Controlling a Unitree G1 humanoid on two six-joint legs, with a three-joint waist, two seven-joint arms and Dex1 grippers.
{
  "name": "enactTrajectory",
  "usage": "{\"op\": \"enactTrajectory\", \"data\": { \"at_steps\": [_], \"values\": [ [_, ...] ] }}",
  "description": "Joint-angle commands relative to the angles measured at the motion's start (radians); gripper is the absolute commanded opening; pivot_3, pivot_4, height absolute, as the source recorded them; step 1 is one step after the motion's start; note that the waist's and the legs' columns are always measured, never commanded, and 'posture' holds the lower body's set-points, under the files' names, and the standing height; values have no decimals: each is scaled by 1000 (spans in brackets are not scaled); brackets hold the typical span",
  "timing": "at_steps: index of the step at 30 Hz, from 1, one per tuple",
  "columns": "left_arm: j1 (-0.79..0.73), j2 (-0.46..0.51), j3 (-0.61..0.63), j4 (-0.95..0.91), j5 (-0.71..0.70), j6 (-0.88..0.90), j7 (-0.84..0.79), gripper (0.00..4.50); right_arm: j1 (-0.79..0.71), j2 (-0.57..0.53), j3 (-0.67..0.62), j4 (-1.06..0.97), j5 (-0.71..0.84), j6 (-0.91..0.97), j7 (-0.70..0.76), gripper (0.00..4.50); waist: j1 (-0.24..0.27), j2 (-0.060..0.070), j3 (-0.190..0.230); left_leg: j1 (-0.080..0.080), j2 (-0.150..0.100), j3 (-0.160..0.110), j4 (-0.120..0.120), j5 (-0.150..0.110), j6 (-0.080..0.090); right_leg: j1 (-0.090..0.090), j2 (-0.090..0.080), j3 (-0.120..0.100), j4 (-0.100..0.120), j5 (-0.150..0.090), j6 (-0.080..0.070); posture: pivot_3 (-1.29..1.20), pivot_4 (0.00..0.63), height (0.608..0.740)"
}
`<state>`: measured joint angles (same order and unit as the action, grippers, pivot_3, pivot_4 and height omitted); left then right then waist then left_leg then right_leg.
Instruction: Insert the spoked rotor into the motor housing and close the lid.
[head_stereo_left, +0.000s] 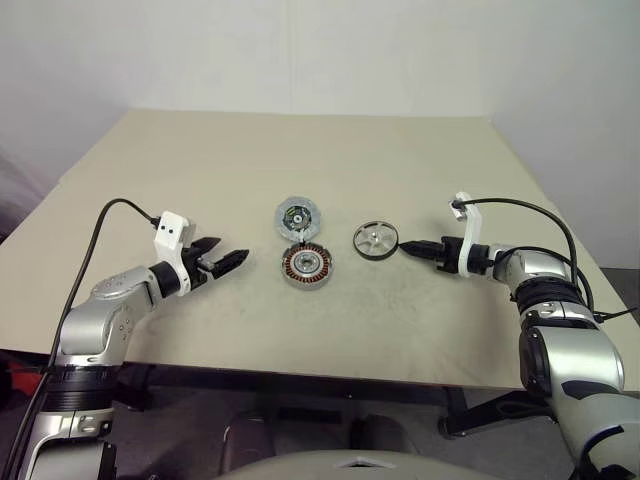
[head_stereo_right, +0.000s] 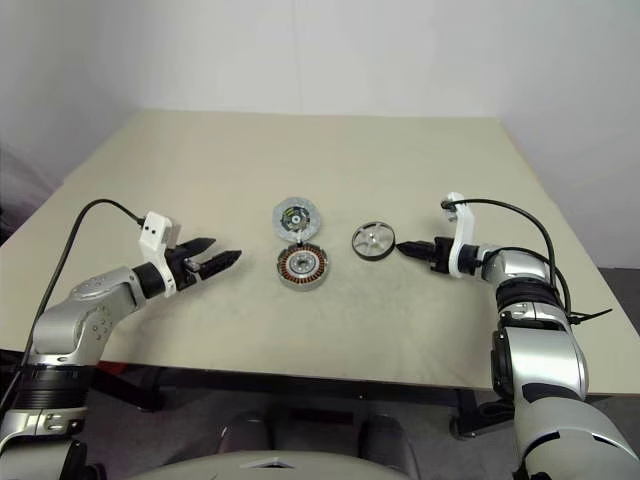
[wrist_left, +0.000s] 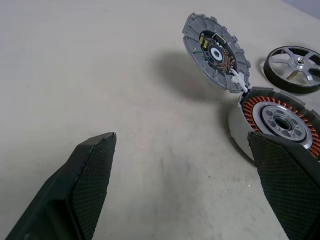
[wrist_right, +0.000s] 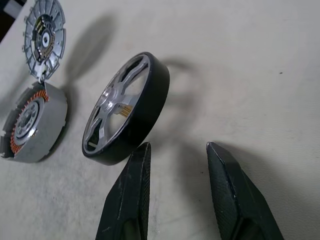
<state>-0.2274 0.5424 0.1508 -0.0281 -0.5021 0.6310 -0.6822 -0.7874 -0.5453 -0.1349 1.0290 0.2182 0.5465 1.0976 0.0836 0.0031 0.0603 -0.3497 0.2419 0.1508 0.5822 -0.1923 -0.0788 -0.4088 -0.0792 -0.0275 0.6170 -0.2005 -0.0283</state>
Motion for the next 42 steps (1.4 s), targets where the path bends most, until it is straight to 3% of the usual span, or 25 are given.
{"op": "enactTrajectory", "data": {
  "at_steps": [1,14,21,27,37,40,42],
  "values": [
    [-7,16,20,-37,0,-8,1,4500,-21,-19,-17,5,8,-14,-7,1950,2,0,0,0,0,0,0,0,0,0,0,0,0,0,0,0,0,740],
    [-19,10,6,-28,4,-12,-4,4500,-106,-66,-86,133,1,-125,-227,1950,13,0,0,0,-1,0,1,0,0,0,-1,-1,1,0,0,0,0,740],
    [-20,12,4,-25,5,-11,-6,4500,-151,-34,-138,62,90,47,-115,1950,11,0,0,0,0,0,1,0,0,-2,-1,0,1,0,0,0,0,740],
    [-15,10,4,-28,6,-11,-4,4500,-65,11,-103,-118,119,188,-75,1950,14,0,0,0,0,0,1,0,0,-2,0,0,1,0,0,0,0,740],
    [-8,15,8,-31,7,-10,-5,4500,15,13,-78,-174,120,228,-75,1950,14,0,0,0,-1,0,1,0,-1,-2,-1,-1,1,0,0,0,0,740],
    [-12,18,9,-28,8,-11,-7,4500,27,20,-75,-204,125,239,-68,2526,13,0,0,0,0,0,0,0,-1,-1,-1,0,1,0,0,0,0,740],
    [-14,19,8,-26,9,-12,-7,4500,43,27,-69,-240,129,249,-63,3178,14,0,0,0,0,0,0,0,-1,-1,-1,0,1,0,0,0,0,740]
  ]
}}
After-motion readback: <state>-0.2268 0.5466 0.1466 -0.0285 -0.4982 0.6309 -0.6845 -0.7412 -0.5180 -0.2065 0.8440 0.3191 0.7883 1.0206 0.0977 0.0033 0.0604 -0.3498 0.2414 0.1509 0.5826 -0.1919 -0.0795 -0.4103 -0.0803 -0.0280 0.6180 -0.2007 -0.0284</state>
